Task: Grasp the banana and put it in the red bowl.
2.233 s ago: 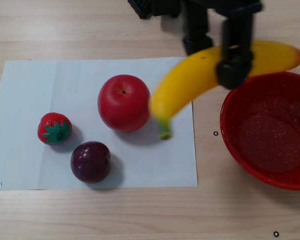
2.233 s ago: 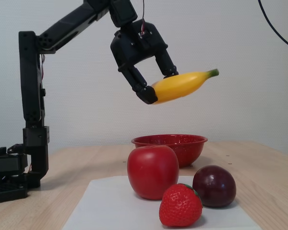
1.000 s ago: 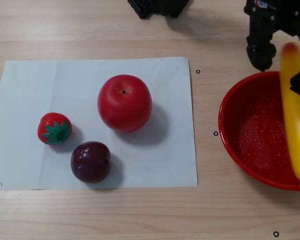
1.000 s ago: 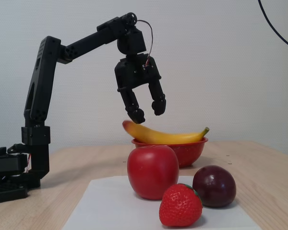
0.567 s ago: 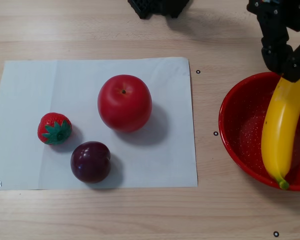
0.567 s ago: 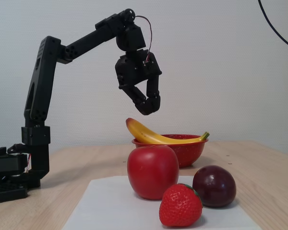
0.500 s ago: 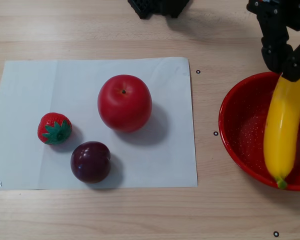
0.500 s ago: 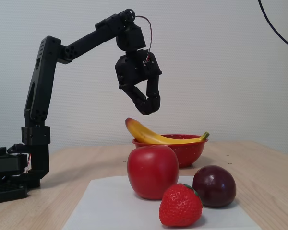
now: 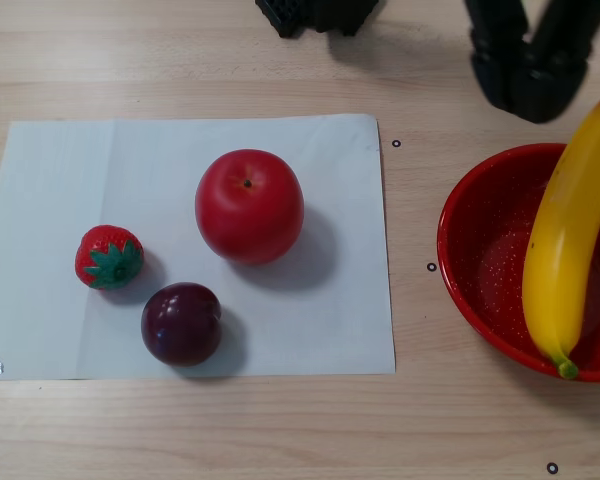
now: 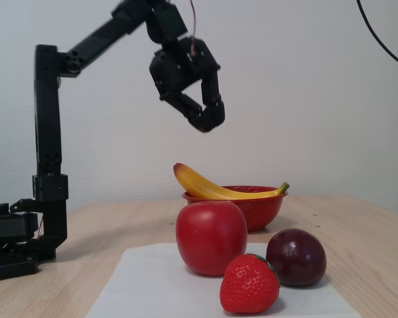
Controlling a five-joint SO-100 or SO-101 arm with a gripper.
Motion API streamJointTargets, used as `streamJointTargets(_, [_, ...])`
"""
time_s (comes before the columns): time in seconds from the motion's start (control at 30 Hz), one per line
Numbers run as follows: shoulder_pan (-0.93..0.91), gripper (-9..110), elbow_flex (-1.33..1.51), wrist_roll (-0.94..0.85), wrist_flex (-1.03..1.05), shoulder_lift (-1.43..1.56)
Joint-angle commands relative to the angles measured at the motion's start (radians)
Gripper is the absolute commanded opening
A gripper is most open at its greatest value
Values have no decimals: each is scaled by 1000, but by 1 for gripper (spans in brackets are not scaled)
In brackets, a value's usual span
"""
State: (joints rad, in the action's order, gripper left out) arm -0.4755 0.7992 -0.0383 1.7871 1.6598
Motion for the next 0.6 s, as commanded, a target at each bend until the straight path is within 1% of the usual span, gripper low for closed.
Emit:
streamJointTargets(0.0, [28,0,-17,9,23,147])
streamJointTargets(0.13, [98,0,41,-9,25,222])
streamJointTargets(0.3, [193,0,187,-11,-8,325])
streamJointTargets(0.57, [298,0,571,8,-227,543])
